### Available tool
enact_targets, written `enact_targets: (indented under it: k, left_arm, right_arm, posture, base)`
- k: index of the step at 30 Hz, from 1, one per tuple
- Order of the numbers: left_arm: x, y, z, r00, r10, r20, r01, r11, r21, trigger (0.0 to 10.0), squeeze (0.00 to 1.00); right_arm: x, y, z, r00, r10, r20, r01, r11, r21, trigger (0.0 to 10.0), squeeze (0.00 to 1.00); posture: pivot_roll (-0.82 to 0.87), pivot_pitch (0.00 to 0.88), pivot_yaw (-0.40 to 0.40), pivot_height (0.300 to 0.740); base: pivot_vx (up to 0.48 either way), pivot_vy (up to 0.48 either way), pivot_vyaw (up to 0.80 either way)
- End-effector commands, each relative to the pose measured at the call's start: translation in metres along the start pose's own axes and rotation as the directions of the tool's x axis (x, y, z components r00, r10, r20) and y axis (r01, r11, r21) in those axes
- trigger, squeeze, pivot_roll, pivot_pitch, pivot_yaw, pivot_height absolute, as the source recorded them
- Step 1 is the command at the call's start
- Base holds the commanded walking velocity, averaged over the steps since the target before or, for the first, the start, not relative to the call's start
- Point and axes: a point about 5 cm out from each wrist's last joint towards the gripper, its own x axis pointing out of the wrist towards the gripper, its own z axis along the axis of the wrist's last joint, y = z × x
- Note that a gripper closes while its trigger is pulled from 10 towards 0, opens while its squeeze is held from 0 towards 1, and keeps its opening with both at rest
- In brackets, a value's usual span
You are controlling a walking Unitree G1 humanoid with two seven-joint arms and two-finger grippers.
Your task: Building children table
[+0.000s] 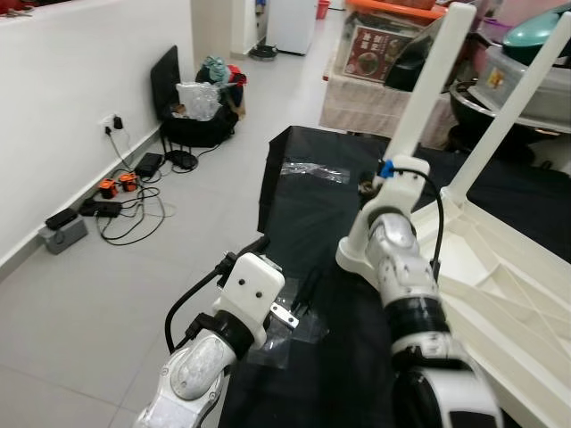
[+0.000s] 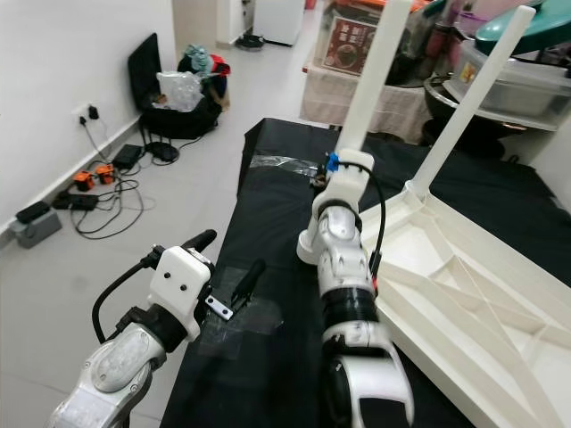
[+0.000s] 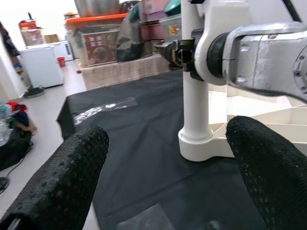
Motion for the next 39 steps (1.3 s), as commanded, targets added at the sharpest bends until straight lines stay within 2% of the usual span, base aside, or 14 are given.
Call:
enact_targets:
  k: [1, 2, 3, 7, 8, 13, 14, 22, 23, 27, 33, 37, 38, 39]
  left_arm:
    - [0.001, 0.000, 0.000, 1.000, 0.002, -0.001, -0.002, 1.000, -0.002, 10.0, 0.00]
    - [0.001, 0.000, 0.000, 1.000, 0.002, -0.001, -0.002, 1.000, -0.002, 10.0, 0.00]
    - [0.001, 0.000, -0.001, 1.000, 0.003, -0.002, -0.003, 1.000, -0.001, 10.0, 0.00]
    - [0.001, -0.001, -0.001, 1.000, 0.004, -0.004, -0.004, 1.000, 0.000, 10.0, 0.00]
    - [0.001, -0.001, -0.001, 1.000, 0.004, -0.004, -0.004, 1.000, 0.000, 10.0, 0.00]
    - [0.001, -0.002, -0.001, 1.000, 0.004, -0.004, -0.004, 1.000, 0.001, 10.0, 0.00]
    - [0.001, -0.001, -0.002, 1.000, 0.006, -0.004, -0.006, 1.000, 0.002, 10.0, 0.00]
    - [0.001, -0.001, -0.002, 1.000, 0.007, -0.003, -0.007, 1.000, 0.003, 10.0, 0.00]
    - [0.001, -0.002, -0.002, 1.000, 0.006, -0.002, -0.006, 1.000, 0.003, 10.0, 0.00]
    - [0.002, -0.002, -0.001, 1.000, 0.007, -0.001, -0.007, 1.000, 0.004, 10.0, 0.00]
    - [0.001, -0.001, -0.001, 1.000, 0.009, -0.006, -0.009, 1.000, 0.003, 10.0, 0.00]
    - [0.001, -0.001, -0.001, 1.000, 0.009, -0.006, -0.009, 1.000, 0.004, 10.0, 0.00]
    - [0.001, -0.001, -0.001, 1.000, 0.010, -0.005, -0.010, 1.000, 0.005, 10.0, 0.00]
    - [0.001, -0.001, -0.001, 1.000, 0.010, -0.005, -0.010, 1.000, 0.005, 10.0, 0.00]
  right_arm:
    - [-0.003, -0.009, -0.013, 0.995, -0.058, -0.076, 0.062, 0.997, 0.054, 0.0, 0.00]
    - [-0.003, -0.009, -0.013, 0.995, -0.058, -0.076, 0.062, 0.997, 0.054, 0.0, 0.00]
    - [-0.003, 0.000, -0.014, 0.997, -0.009, -0.081, 0.013, 0.998, 0.056, 10.0, 0.00]
    - [-0.001, 0.020, -0.010, 0.990, 0.124, -0.070, -0.122, 0.992, 0.031, 10.0, 0.04]
    - [0.001, 0.024, -0.004, 0.983, 0.179, -0.041, -0.178, 0.984, 0.025, 10.0, 1.00]
    - [0.009, 0.020, 0.014, 0.977, 0.213, 0.024, -0.213, 0.977, -0.014, 10.0, 1.00]
    - [0.014, 0.019, 0.024, 0.964, 0.263, 0.038, -0.263, 0.965, -0.011, 10.0, 0.00]
    - [0.018, 0.029, 0.032, 0.830, 0.555, -0.061, -0.554, 0.832, 0.036, 10.0, 0.00]
    - [0.006, 0.032, 0.031, 0.635, 0.761, -0.130, -0.765, 0.643, 0.024, 10.0, 0.00]
    - [-0.024, 0.031, 0.015, 0.261, 0.931, -0.256, -0.961, 0.275, 0.018, 10.0, 0.00]
    - [-0.046, 0.032, 0.004, -0.025, 0.979, -0.203, -0.991, 0.002, 0.136, 10.0, 0.00]
    - [-0.046, 0.033, 0.006, -0.045, 0.984, -0.171, -0.986, -0.017, 0.163, 10.0, 0.00]
    - [-0.039, 0.033, 0.005, -0.015, 0.990, -0.142, -0.984, 0.011, 0.178, 0.0, 0.00]
    - [-0.039, 0.033, 0.005, -0.015, 0.990, -0.142, -0.984, 0.011, 0.178, 0.0, 0.00]
  posture:
    - [0.09, 0.000, -0.120, 0.740]
    - [0.09, 0.000, -0.120, 0.740]
    - [0.09, 0.000, -0.122, 0.740]
    - [0.08, 0.000, -0.121, 0.740]
    - [0.08, 0.000, -0.122, 0.740]
    - [0.08, 0.000, -0.120, 0.740]
    - [0.08, 0.000, -0.123, 0.740]
    - [0.08, 0.000, -0.124, 0.740]
    - [0.08, 0.000, -0.128, 0.740]
    - [0.09, 0.000, -0.128, 0.740]
    - [0.09, 0.000, -0.126, 0.740]
    - [0.09, 0.000, -0.126, 0.740]
    - [0.09, 0.000, -0.125, 0.740]
    - [0.09, 0.000, -0.125, 0.740]
  base:
    - [0.000, 0.000, 0.00]
    - [0.000, 0.000, 0.00]
    - [0.000, 0.000, 0.00]
    - [0.000, 0.000, 0.00]
    - [0.000, 0.000, 0.00]
    - [0.000, 0.000, 0.00]
    - [0.000, 0.000, 0.00]
    - [0.000, 0.000, 0.00]
    - [0.000, 0.000, 0.00]
    - [0.000, 0.000, 0.00]
    - [0.000, 0.000, 0.00]
    - [0.000, 0.000, 0.00]
    - [0.000, 0.000, 0.00]
    - [0.000, 0.000, 0.00]
